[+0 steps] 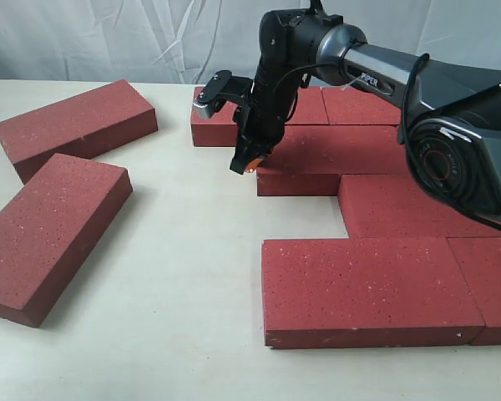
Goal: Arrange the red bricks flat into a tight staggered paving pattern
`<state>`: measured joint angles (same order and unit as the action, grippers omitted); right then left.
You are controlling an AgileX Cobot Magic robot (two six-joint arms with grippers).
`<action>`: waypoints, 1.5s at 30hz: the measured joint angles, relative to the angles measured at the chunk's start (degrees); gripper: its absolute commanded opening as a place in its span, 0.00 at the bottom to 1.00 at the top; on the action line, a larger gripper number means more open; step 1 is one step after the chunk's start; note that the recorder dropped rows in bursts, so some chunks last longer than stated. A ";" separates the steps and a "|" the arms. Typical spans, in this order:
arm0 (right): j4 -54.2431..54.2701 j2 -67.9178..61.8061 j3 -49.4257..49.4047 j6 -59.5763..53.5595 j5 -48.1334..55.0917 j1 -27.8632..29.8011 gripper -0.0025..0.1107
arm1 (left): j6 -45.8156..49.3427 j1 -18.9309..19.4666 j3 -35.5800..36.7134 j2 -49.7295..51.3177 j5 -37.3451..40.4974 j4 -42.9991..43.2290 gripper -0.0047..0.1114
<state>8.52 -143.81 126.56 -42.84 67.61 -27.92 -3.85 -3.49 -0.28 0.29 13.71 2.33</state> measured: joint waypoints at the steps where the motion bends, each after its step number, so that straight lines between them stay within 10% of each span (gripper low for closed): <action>1: 0.13 0.00 0.00 0.00 0.00 0.00 0.02 | 0.00 0.00 0.00 0.00 0.00 0.00 0.04; 26: 17.08 1.74 -0.32 -10.92 -0.70 3.66 0.02 | 0.00 0.00 0.00 0.00 0.00 0.00 0.04; 45: 2.21 2.90 -1.31 -0.58 1.98 7.84 0.02 | 0.00 0.00 0.00 0.00 0.00 0.00 0.04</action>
<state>10.73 -140.91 125.25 -43.42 69.59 -20.08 -3.85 -3.49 -0.28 0.29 13.71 2.33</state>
